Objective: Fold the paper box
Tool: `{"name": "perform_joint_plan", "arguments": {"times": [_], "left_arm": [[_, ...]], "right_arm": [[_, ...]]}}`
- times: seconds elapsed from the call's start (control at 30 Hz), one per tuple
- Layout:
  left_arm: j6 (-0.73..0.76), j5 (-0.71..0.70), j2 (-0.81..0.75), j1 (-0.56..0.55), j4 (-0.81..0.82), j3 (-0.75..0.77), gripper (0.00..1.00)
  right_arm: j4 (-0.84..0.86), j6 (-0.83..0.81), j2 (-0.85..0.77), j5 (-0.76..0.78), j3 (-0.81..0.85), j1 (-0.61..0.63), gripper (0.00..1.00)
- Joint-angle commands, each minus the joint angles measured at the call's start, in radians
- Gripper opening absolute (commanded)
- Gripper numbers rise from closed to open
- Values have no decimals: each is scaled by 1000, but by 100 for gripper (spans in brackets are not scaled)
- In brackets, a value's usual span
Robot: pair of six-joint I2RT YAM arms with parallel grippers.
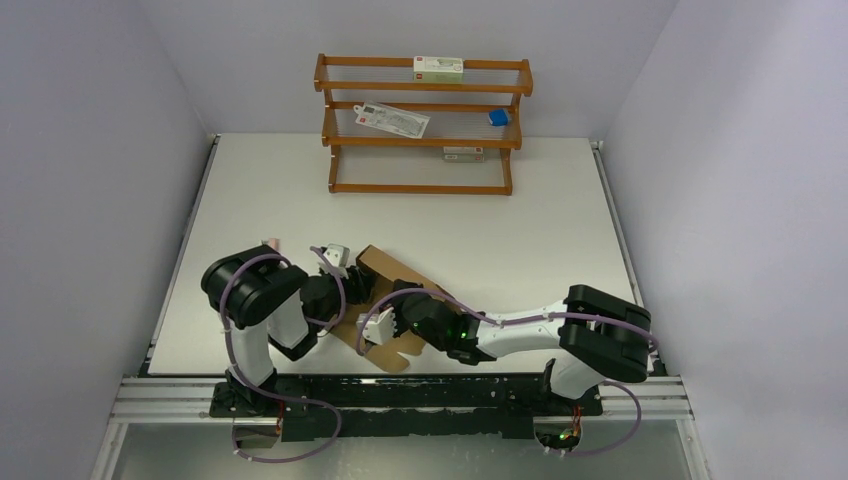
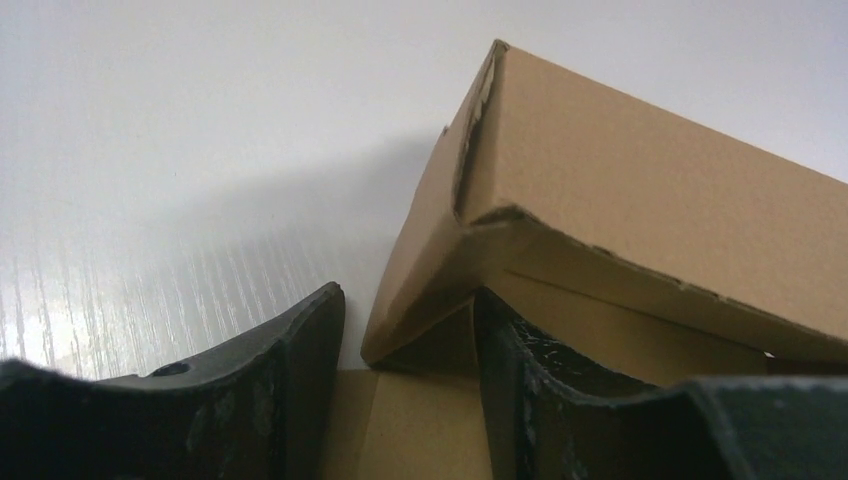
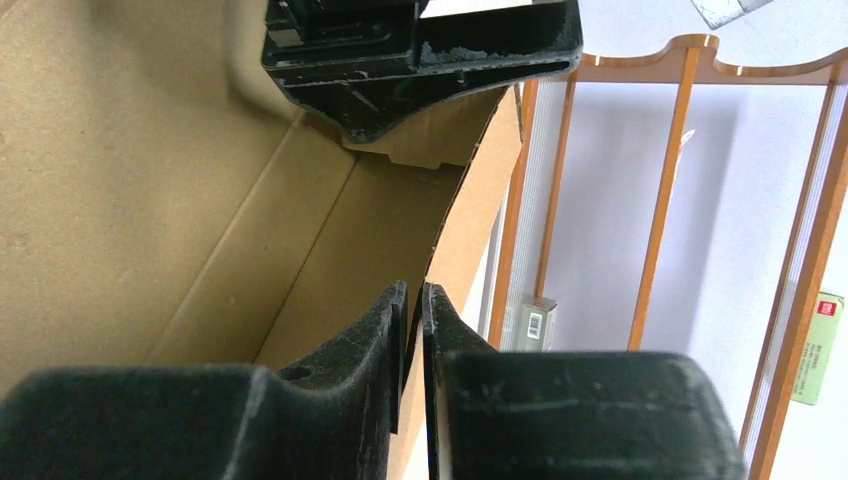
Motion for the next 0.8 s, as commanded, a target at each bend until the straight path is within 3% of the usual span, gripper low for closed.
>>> {"name": "perform_joint_plan", "arguments": {"times": [0.0, 0.23, 0.5, 0.77], "left_arm": [[-33, 39, 63, 17, 302, 18, 56], [-49, 17, 49, 20, 302, 39, 58], [-40, -45, 13, 32, 303, 9, 38], [-96, -82, -14, 32, 304, 8, 33]], "right_arm": [[-63, 19, 3, -35, 24, -6, 14], [-119, 39, -2, -57, 40, -8, 13], [-128, 46, -3, -64, 42, -19, 13], [-144, 60, 0, -77, 47, -22, 13]]}}
